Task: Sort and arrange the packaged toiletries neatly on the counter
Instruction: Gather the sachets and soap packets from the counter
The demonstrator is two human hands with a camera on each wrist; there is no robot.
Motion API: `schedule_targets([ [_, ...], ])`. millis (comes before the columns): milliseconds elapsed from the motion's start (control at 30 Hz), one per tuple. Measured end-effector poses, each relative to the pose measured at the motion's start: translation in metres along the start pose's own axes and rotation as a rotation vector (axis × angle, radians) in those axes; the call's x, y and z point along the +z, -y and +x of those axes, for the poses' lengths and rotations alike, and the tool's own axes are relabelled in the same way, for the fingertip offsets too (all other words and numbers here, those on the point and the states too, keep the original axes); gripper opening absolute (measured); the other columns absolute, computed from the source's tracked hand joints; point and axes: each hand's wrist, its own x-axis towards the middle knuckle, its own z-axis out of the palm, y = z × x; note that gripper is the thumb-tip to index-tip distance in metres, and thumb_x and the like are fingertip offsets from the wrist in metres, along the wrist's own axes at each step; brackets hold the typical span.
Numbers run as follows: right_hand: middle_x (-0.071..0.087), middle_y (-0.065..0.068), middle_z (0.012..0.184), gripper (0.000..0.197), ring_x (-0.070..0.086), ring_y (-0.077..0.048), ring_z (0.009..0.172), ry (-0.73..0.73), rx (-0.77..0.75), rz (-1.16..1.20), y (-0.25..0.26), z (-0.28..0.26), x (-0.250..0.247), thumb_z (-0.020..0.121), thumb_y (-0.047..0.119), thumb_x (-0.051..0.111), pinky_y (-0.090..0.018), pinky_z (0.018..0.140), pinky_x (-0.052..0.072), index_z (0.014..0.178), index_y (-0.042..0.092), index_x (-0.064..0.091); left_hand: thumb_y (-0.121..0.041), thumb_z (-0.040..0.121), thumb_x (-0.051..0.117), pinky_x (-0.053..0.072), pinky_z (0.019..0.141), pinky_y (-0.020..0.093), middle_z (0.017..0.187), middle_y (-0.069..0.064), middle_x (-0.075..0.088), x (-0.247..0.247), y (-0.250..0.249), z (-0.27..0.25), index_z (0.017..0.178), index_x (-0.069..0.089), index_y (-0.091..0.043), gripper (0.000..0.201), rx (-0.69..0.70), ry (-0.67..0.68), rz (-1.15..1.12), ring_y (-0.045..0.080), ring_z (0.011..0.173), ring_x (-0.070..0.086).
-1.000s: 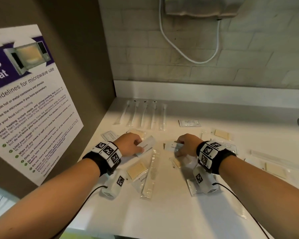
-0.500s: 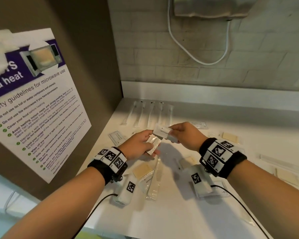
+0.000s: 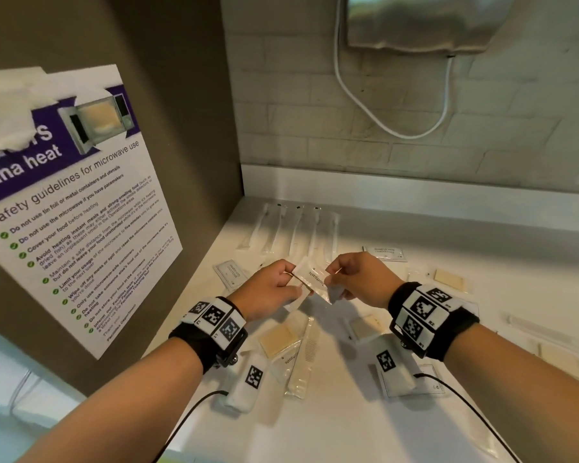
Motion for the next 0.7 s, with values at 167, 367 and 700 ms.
schedule_targets([
  [167,0.068,-0.015,0.091,0.012,0.072,-0.026,0.073,0.028,-0.001,0.092,0.008,0.005,0.009,0.087,0.006,0.066,-0.039,0.075,0.061,0.084,0.012,0.056,-0.002,0.085,0.07,0.055,0.094,0.05,0.113,0.007,0.073,-0.01,0.005,-0.005,0.121,0.052,-0.011,0.041,-0.028,-0.021,-0.077,0.023,0.103,0.071],
  [367,0.056,-0.01,0.094,0.018,0.068,-0.028,0.074,-0.013,-0.055,0.081,0.019,0.016,0.022,0.085,0.003,0.063,-0.044,0.074,0.061,0.083,0.017,0.052,0.004,0.078,0.075,0.058,0.088,0.046,0.118,0.01,0.069,-0.022,0.008,-0.01,0.123,0.047,-0.012,0.055,-0.033,-0.052,-0.065,0.023,0.105,0.069],
  [700,0.06,0.002,0.086,0.022,0.057,-0.017,0.063,-0.027,-0.165,0.019,0.038,0.04,0.021,0.082,0.01,0.068,-0.033,0.067,0.052,0.098,0.024,0.06,-0.022,0.087,0.073,0.057,0.083,0.059,0.095,0.01,0.077,-0.048,0.015,-0.006,0.108,0.065,-0.021,0.023,-0.076,-0.22,-0.114,0.032,0.082,0.075],
])
